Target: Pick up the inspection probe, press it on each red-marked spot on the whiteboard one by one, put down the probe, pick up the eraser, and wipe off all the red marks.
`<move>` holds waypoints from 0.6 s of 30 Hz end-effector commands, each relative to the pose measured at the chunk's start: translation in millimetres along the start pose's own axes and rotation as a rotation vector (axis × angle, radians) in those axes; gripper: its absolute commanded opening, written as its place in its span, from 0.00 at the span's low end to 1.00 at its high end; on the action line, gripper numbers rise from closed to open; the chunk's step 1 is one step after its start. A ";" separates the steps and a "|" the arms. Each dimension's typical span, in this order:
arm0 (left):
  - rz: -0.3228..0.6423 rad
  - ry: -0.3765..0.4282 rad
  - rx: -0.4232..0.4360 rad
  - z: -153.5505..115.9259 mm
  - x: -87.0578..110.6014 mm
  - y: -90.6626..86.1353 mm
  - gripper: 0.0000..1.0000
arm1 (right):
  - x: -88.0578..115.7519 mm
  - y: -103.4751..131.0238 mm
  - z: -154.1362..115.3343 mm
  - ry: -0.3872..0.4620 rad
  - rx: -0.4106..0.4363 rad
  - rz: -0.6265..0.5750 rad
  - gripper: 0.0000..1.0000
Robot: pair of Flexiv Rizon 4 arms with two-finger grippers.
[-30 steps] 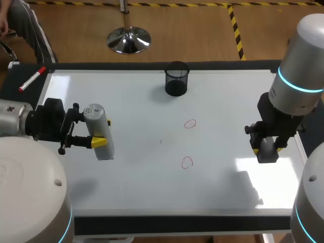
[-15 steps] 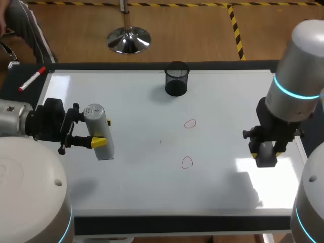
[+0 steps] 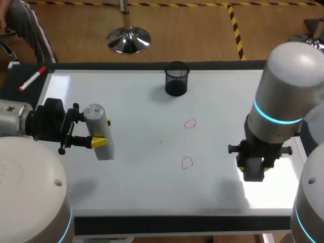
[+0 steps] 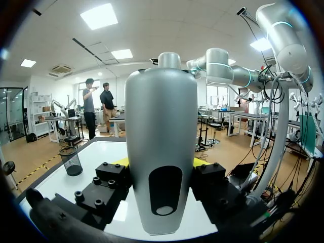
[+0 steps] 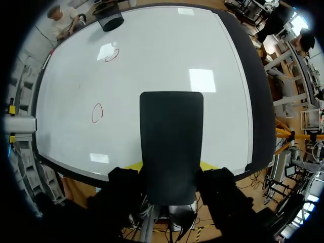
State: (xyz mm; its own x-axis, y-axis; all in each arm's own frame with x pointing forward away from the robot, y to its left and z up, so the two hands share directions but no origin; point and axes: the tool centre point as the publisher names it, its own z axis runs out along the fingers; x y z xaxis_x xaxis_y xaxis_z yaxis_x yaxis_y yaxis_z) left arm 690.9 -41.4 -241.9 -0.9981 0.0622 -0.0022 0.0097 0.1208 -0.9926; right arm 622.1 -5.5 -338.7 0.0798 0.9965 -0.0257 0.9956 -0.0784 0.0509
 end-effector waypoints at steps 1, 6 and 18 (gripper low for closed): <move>0.001 -0.001 0.000 -0.3 0.6 -1.2 0.00 | 22.2 -1.2 10.2 -0.022 0.003 0.007 0.00; 0.001 -0.001 0.000 -0.3 0.6 -1.2 0.00 | 47.0 -1.8 11.9 -0.015 0.011 -0.016 0.00; 0.001 -0.001 0.000 -0.3 0.6 -1.2 0.00 | 113.1 -4.9 13.5 -0.013 0.039 -0.113 0.00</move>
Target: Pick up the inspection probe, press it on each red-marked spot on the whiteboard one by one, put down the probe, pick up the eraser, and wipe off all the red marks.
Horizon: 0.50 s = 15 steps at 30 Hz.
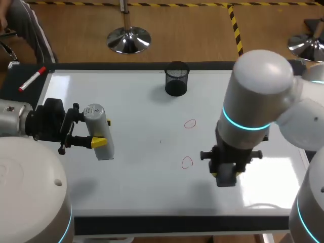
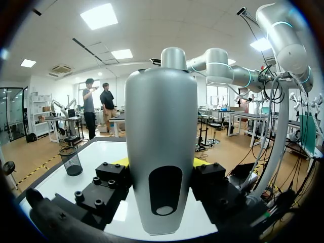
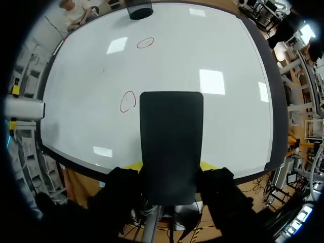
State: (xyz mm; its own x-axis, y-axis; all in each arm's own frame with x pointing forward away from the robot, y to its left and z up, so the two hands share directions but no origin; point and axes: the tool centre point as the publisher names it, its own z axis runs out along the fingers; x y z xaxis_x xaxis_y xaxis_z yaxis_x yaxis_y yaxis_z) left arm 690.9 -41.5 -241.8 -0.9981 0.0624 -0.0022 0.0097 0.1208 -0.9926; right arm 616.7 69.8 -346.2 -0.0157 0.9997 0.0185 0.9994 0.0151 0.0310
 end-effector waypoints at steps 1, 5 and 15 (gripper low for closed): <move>0.001 -0.001 0.000 -0.3 0.5 -1.1 0.00 | 41.6 11.3 11.0 -0.052 0.027 -0.024 0.00; 0.001 -0.001 0.000 -0.3 0.5 -1.1 0.00 | 60.7 14.1 15.4 -0.041 0.039 -0.050 0.00; 0.001 -0.001 0.000 -0.3 0.5 -1.1 0.00 | 104.0 14.1 21.0 -0.027 0.036 -0.103 0.00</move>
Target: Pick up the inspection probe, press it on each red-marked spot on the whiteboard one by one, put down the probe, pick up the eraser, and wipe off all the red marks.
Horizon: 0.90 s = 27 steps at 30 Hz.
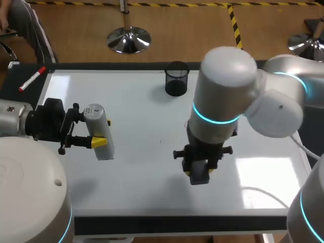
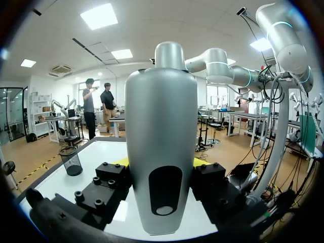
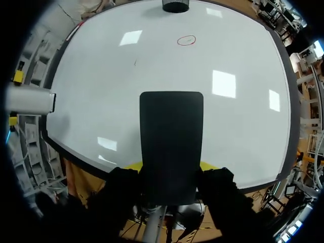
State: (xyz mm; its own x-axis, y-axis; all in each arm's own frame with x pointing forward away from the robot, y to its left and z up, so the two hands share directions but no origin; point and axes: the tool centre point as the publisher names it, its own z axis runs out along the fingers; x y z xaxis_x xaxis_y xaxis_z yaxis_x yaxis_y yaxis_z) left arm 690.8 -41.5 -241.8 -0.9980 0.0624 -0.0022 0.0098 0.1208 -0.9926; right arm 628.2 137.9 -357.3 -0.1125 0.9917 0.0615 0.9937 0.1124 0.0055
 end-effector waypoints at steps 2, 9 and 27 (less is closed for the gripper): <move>0.001 -0.001 0.000 -0.3 0.5 -1.1 0.00 | 41.5 6.0 12.9 -0.081 0.009 -0.013 0.00; 0.001 -0.001 0.000 -0.3 0.5 -1.1 0.00 | 57.6 10.2 25.0 -0.060 0.020 -0.030 0.00; 0.001 -0.001 0.000 -0.3 0.5 -1.1 0.00 | 96.6 24.6 48.6 -0.042 0.041 -0.088 0.00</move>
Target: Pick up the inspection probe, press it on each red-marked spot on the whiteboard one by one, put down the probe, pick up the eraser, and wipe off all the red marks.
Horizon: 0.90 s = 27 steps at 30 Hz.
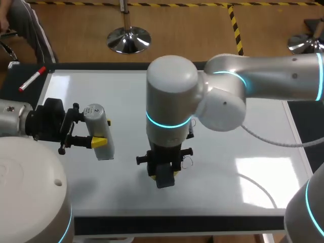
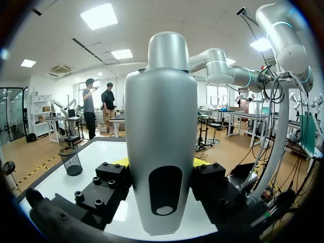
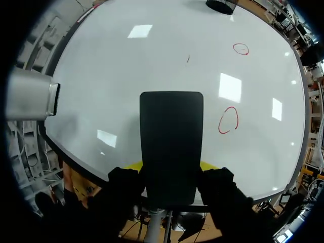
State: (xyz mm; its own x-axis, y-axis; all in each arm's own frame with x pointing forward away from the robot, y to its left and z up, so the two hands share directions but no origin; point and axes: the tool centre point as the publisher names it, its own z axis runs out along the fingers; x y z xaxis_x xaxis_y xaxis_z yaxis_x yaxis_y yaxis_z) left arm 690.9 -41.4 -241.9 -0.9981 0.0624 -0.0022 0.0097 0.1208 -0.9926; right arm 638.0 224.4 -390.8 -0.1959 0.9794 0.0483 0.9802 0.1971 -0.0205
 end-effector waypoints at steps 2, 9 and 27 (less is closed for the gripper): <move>0.001 -0.001 0.000 -0.3 0.6 -1.1 0.00 | 14.7 8.3 11.2 -0.024 0.013 -0.007 0.00; 0.001 -0.001 0.000 -0.3 0.6 -1.1 0.00 | 14.3 15.1 18.6 0.001 0.008 -0.021 0.00; 0.001 -0.001 0.000 -0.3 0.6 -1.1 0.00 | -13.3 27.5 43.1 0.044 0.026 -0.001 0.00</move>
State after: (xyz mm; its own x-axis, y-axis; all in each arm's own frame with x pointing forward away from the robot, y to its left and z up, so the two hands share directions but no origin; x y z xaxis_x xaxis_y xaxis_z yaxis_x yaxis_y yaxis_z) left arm 690.9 -41.4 -241.9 -0.9981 0.0624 -0.0022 0.0097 0.1208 -0.9926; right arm 659.4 229.1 -425.7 -0.1967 0.9775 0.0761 0.9790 0.2001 -0.0394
